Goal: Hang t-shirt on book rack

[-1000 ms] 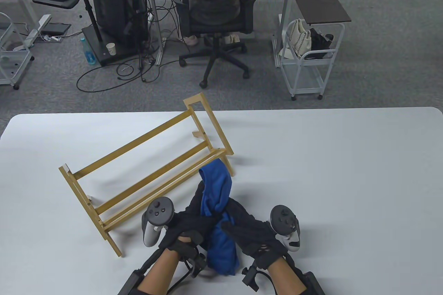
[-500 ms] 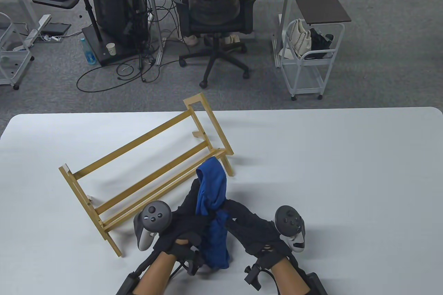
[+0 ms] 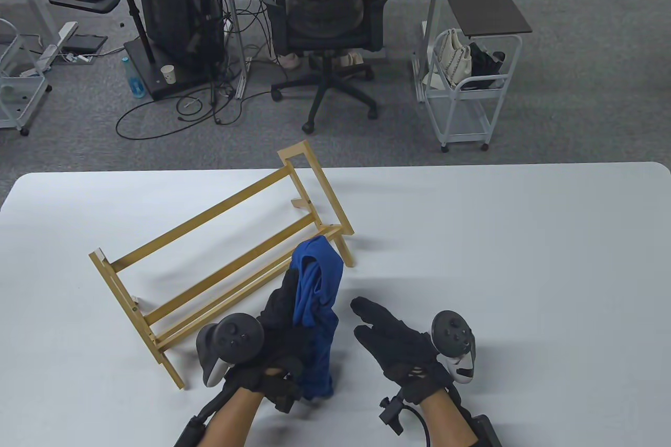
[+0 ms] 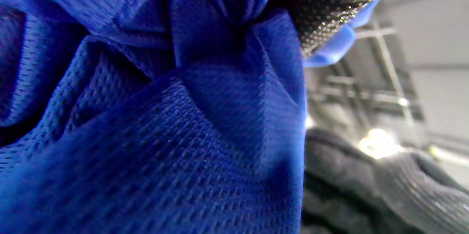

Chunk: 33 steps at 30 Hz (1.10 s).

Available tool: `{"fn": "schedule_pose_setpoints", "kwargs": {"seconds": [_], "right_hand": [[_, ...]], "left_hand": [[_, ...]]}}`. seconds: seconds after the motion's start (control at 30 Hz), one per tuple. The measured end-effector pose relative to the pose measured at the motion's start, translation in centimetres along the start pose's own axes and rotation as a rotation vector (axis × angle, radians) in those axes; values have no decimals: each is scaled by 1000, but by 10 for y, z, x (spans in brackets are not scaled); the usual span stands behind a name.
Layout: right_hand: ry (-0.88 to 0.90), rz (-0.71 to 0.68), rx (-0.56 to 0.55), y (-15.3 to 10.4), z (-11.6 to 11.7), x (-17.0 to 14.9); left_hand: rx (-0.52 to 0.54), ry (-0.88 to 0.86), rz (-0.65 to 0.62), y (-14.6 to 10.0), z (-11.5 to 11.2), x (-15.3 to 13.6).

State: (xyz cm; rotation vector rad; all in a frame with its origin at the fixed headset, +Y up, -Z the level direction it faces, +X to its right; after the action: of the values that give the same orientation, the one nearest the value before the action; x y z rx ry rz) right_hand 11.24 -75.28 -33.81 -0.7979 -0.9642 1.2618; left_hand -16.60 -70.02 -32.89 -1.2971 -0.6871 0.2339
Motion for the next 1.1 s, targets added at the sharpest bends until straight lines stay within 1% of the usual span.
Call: {"fn": "schedule_pose_setpoints", "kwargs": {"seconds": [0.2, 0.33, 0.47, 0.57, 0.63, 0.7, 0.8, 0.97, 1.1], "right_hand": [[0, 18, -40, -2, -8, -4], [-11, 35, -59, -2, -13, -6], [-28, 52, -82, -2, -17, -9], [-64, 60, -106, -3, -19, -9], [-103, 65, -125, -3, -20, -9], [-127, 64, -130, -3, -21, -10], [-148, 72, -137, -4, -22, -11], [-199, 87, -147, -4, -22, -12], [-220, 93, -153, -4, -22, -12]], "left_hand": [[110, 159, 53, 2, 37, -4], [181, 215, 134, 4, 65, -16], [248, 271, 227, 8, 93, -27], [271, 302, 316, 13, 111, -36], [292, 330, 407, 17, 121, -43], [305, 341, 460, 20, 128, -50], [295, 354, 519, 26, 133, -58], [257, 407, 617, 36, 137, -72], [217, 490, 749, 44, 139, -82]]}}
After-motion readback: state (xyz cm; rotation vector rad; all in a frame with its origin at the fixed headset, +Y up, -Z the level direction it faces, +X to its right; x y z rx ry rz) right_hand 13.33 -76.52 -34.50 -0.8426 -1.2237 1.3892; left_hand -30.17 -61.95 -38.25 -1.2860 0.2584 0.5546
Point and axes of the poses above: the tracker on the back of each hand, its own x axis roughly to the thumb side, its own y axis roughly from the wrist to the fingertips, z = x × y, the point moved 2 cm from there along y, roughly from the wrist to the fingertips, and after that the axes turned 10 degrees about y, right-handed, at the moved point
